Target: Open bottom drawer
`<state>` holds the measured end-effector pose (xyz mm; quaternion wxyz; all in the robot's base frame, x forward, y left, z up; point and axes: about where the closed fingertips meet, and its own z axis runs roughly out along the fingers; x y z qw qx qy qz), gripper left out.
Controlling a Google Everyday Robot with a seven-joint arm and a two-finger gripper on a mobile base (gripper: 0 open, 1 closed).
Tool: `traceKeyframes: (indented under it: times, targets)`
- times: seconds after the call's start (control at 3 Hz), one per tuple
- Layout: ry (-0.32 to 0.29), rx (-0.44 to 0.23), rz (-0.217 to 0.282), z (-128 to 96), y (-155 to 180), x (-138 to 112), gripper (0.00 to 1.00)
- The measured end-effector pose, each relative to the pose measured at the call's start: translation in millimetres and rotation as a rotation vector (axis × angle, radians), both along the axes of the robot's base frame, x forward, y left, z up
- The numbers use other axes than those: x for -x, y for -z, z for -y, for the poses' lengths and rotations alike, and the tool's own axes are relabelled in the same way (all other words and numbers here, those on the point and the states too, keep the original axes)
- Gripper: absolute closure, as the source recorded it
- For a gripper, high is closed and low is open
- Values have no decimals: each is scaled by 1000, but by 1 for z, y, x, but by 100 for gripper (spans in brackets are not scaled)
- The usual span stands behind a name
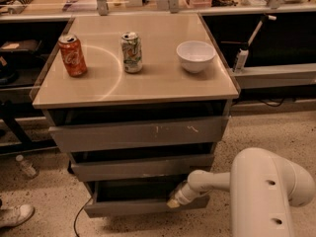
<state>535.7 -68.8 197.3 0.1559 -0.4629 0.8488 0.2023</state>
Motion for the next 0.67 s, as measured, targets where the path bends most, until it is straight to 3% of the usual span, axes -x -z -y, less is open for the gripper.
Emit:
traceKeyframes:
  times: [0.67]
  targets:
    - [11, -16, -18, 3, -3, 19, 100]
